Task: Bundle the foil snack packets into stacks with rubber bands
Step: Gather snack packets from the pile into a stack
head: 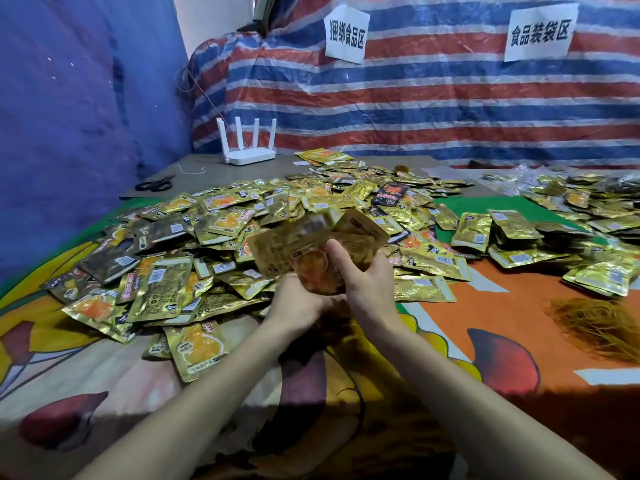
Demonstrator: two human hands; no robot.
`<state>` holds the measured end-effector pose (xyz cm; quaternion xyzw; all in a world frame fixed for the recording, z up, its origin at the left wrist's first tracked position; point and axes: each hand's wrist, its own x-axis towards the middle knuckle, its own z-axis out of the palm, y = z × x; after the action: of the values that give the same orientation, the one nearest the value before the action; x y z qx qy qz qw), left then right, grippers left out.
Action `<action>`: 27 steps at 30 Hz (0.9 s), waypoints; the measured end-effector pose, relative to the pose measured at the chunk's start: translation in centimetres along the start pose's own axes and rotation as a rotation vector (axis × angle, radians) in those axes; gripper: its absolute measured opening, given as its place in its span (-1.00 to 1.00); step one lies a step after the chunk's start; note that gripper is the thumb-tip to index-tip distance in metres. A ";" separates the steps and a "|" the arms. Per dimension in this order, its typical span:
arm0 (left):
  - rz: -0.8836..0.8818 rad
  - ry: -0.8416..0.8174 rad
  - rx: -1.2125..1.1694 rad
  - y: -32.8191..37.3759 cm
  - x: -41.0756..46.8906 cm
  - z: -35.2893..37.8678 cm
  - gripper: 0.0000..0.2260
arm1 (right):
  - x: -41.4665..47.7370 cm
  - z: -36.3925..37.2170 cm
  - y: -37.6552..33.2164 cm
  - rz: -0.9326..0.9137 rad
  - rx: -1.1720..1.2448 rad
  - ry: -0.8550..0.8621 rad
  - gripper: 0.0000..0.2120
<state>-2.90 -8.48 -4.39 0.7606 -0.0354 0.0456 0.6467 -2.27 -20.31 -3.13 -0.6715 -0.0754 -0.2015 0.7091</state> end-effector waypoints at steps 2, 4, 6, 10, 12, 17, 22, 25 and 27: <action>-0.026 -0.109 0.169 0.6 0.8 -1.4 -0.62 | 0.4 -0.3 0.1 -0.030 -0.072 -0.018 -0.90; -0.068 -0.231 0.131 1.5 1.2 -2.3 -0.54 | 0.8 -0.8 0.2 -0.068 -0.127 -0.023 -0.82; -0.081 -0.257 -0.020 1.7 1.5 -2.4 -0.57 | 1.0 -1.2 0.4 -0.134 -0.164 -0.047 -0.83; -0.014 -0.137 -0.219 1.3 1.5 -1.8 -0.71 | 0.4 -1.2 0.9 -0.158 -0.129 -0.085 -0.89; 0.041 -0.054 -0.167 1.1 1.4 -1.3 -0.64 | 0.1 -0.9 1.0 -0.132 -0.105 -0.079 -0.74; 0.194 -0.044 0.036 1.6 1.7 0.2 -0.44 | 0.6 0.0 -0.1 -0.070 0.038 -0.066 -0.60; 0.171 -0.011 0.004 1.0 1.7 1.1 -0.33 | 1.3 0.4 -0.8 0.020 0.078 0.021 -0.48; 0.173 0.015 -0.032 0.4 1.6 1.9 -0.41 | 1.7 0.9 -1.0 0.086 0.085 0.083 -0.59; 0.140 0.003 -0.023 0.1 1.7 2.1 -0.50 | 2.1 1.0 -1.0 0.136 0.083 0.125 -0.67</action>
<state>-1.21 -10.60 -4.47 0.7488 -0.0882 0.0916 0.6505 -0.59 -19.71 -1.33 -0.6313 0.0064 -0.1909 0.7517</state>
